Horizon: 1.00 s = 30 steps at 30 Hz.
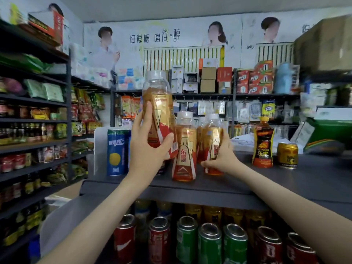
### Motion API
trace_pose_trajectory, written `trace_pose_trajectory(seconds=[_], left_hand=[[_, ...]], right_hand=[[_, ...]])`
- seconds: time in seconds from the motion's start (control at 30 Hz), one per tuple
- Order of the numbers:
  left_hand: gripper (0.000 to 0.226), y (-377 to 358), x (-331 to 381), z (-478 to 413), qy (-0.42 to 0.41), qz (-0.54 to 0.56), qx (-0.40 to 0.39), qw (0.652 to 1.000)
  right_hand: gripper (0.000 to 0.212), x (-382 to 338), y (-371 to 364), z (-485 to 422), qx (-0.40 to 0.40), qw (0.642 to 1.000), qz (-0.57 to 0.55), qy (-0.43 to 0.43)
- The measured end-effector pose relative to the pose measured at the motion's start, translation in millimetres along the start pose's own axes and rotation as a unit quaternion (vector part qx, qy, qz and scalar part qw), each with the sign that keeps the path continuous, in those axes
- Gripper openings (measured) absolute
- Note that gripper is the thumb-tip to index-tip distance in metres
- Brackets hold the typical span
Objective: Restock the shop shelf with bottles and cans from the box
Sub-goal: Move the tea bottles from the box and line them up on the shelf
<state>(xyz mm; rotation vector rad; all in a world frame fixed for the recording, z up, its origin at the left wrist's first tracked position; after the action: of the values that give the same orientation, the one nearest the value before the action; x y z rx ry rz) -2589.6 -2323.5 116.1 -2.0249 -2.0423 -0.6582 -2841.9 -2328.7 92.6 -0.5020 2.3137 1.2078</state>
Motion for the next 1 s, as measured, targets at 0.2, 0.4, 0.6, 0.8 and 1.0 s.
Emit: trace_pose_trajectory(seconds=[0.2, 0.4, 0.6, 0.8, 1.0], left_hand=[[0.083, -1.0, -16.1, -5.0, 0.007, -0.008, 0.007, 1.0], [0.082, -8.6, -15.5, -10.1, -0.003, 0.004, 0.0, 1.0], [0.083, -13.7, -13.4, -11.0, -0.014, -0.019, -0.004, 1.0], [0.083, -16.3, -8.1, -5.0, -0.008, -0.028, 0.005, 1.0], [0.083, -22.3, -5.0, 3.4, 0.003, -0.045, 0.015, 0.999]], right_hand=[[0.136, -0.2, 2.5, -8.9, -0.078, 0.992, 0.079, 0.065], [0.132, 6.8, 12.0, -19.7, -0.168, 0.98, 0.105, 0.033], [0.127, 7.8, 4.2, -15.5, -0.151, 0.985, 0.073, 0.034], [0.125, 8.9, -2.5, -31.0, -0.156, 0.982, 0.102, 0.025], [0.126, 16.0, -2.9, -41.6, -0.192, 0.973, 0.122, 0.024]])
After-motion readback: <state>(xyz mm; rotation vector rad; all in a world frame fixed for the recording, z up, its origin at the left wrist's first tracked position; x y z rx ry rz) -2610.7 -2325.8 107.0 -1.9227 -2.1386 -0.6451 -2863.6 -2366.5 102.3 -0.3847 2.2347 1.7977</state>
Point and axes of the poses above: each hand's wrist, its own z-axis away from the middle knuckle, its own y-axis out of the back of the hand, x = y × z, the point moved 3 cm from there along -z, towards the middle knuckle, and after that the axes turned 10 degrees about -x, right-handed, at the moved point
